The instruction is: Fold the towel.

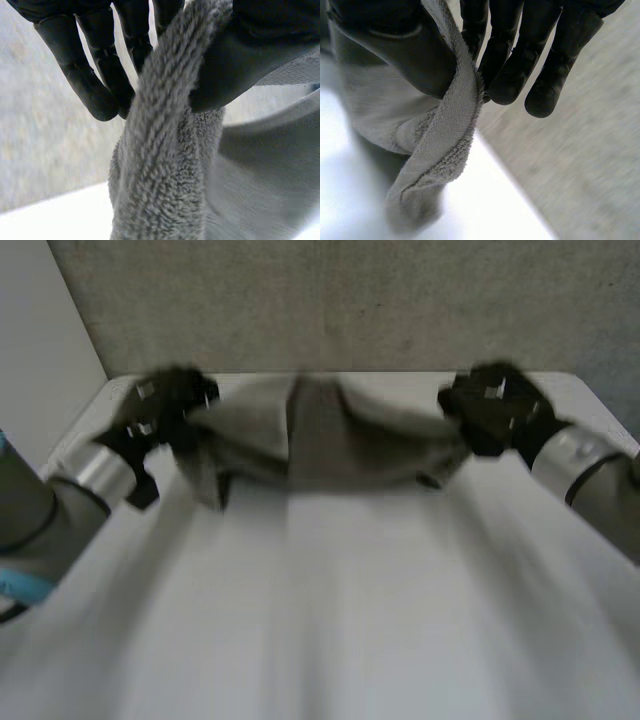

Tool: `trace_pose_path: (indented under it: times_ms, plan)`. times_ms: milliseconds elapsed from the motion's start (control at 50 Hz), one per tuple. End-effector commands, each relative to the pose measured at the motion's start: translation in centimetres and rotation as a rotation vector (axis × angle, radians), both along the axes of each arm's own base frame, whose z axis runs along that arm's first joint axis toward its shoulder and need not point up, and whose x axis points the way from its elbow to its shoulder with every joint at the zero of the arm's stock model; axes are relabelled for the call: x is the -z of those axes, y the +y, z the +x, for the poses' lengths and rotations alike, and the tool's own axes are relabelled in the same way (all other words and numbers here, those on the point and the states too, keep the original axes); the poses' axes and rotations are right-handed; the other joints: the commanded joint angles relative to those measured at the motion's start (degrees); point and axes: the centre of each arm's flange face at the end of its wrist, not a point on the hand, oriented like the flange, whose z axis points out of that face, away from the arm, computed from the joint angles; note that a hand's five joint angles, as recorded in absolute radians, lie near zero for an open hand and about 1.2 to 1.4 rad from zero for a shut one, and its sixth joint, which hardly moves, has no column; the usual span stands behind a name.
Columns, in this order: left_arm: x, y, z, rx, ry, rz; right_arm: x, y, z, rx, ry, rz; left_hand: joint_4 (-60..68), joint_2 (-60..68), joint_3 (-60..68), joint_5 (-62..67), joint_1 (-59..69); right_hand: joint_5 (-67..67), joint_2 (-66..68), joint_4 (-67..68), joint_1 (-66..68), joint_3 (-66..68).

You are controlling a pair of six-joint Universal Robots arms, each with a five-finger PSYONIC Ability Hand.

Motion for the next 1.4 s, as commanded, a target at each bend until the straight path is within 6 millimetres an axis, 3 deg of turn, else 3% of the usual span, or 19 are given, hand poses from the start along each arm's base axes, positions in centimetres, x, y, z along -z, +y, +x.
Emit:
trace_pose_path:
  times_ms: [20, 140, 220, 240, 260, 280, 300, 320, 340, 360, 500, 660, 780, 940, 1140, 1280, 1400]
  plan:
    - [6.0, 2.2, 1.6, 0.003, -0.259, 0.004, 6.0, 1.3, -1.4, -0.01, 0.212, 0.129, -6.5, -4.1, -8.6, -13.7, 0.4, 3.6, 4.7, 3.7, 3.8, 3.6]
    - [7.2, 3.2, 2.9, 0.0, -0.336, 0.015, 6.2, 1.6, -2.4, 0.009, 0.218, 0.198, -6.5, -4.1, -8.6, -13.7, 0.4, 3.6, 4.7, 3.7, 3.8, 3.6]
    - [6.5, 3.9, 3.4, -0.011, -0.334, 0.018, 6.0, 2.0, -2.6, 0.012, 0.217, 0.213, -8.3, -5.9, -10.4, -15.5, -1.4, 3.6, 4.7, 3.7, 3.8, 3.6]
    - [6.5, 3.9, 3.4, -0.011, -0.334, 0.018, 5.8, 2.1, -2.6, 0.018, 0.209, 0.219, -8.3, -5.9, -10.4, -15.5, -1.4, -4.0, -2.9, -3.9, -3.8, -4.0]
    - [6.3, 4.2, 3.4, -0.011, -0.335, 0.019, 5.8, 2.1, -2.6, 0.018, 0.209, 0.219, -18.2, -15.8, -20.2, -25.4, -11.3, -4.1, -3.0, -4.0, -3.8, -4.1]
    - [6.3, 4.2, 3.4, -0.011, -0.335, 0.019, 5.8, 2.3, -2.8, 0.027, 0.2, 0.228, -18.3, -15.9, -20.3, -25.5, -11.4, -25.0, -24.0, -25.0, -24.8, -25.1]
    - [6.3, 4.4, 3.4, -0.009, -0.337, 0.024, 5.8, 2.4, -2.8, 0.033, 0.19, 0.238, -31.7, -29.4, -33.8, -39.0, -24.8, -45.7, -44.7, -45.7, -45.5, -45.8]
    - [6.2, 4.7, 3.4, -0.009, -0.341, 0.023, 5.8, 2.4, -2.8, 0.033, 0.19, 0.238, -45.7, -43.3, -47.8, -52.9, -38.8, -45.9, -44.9, -45.9, -45.7, -46.0]
    - [6.2, 4.7, 3.4, -0.009, -0.341, 0.023, 5.8, 2.7, -2.9, 0.036, 0.178, 0.248, -45.8, -43.5, -47.9, -53.1, -38.9, -51.3, -50.2, -51.2, -51.1, -51.3]
    - [5.7, 4.9, 3.4, -0.01, -0.341, 0.014, 5.8, 2.7, -2.9, 0.036, 0.178, 0.248, -52.3, -49.9, -54.4, -59.5, -45.4, -51.3, -50.3, -51.3, -51.1, -51.4]
    - [4.3, 6.4, 3.1, -0.004, -0.339, -0.011, 4.4, 4.9, -2.4, -0.02, 0.134, 0.129, -55.1, -52.7, -57.2, -62.3, -48.2, -53.7, -52.6, -53.6, -53.5, -53.7]
    - [1.7, 10.1, 1.8, 0.05, -0.324, -0.097, 4.8, 7.3, -2.6, -0.032, 0.13, 0.12, -58.6, -56.2, -60.7, -65.8, -51.7, -53.2, -52.1, -53.1, -53.0, -53.2]
    - [1.1, 11.2, 1.7, 0.042, -0.327, -0.093, 5.6, 8.9, -2.1, -0.064, 0.147, 0.125, -58.6, -56.2, -60.7, -65.8, -51.7, -52.3, -51.3, -52.3, -52.1, -52.4]
    - [1.0, 12.9, 0.2, 0.025, -0.348, -0.085, 6.4, 10.0, -1.3, -0.106, 0.17, 0.131, -58.6, -56.2, -60.7, -65.8, -51.7, -51.8, -50.8, -51.8, -51.6, -51.9]
    - [5.5, 13.7, -2.8, 0.002, -0.535, -0.018, 9.0, 10.7, -0.2, -0.187, 0.305, 0.086, -58.6, -56.2, -60.7, -65.8, -51.7, -52.2, -51.1, -52.1, -52.0, -52.2]
    - [8.4, 13.6, -4.0, -0.061, -0.67, 0.003, 10.4, 9.3, -0.2, -0.125, 0.366, -0.006, -60.8, -58.4, -62.9, -68.0, -53.9, -51.0, -50.0, -50.9, -50.8, -51.0]
    - [9.6, 13.2, -4.8, -0.052, -0.68, 0.018, 10.7, 8.9, -0.2, -0.106, 0.37, -0.023, -60.8, -58.4, -62.9, -68.0, -53.9, -50.3, -49.3, -50.3, -50.1, -50.4]
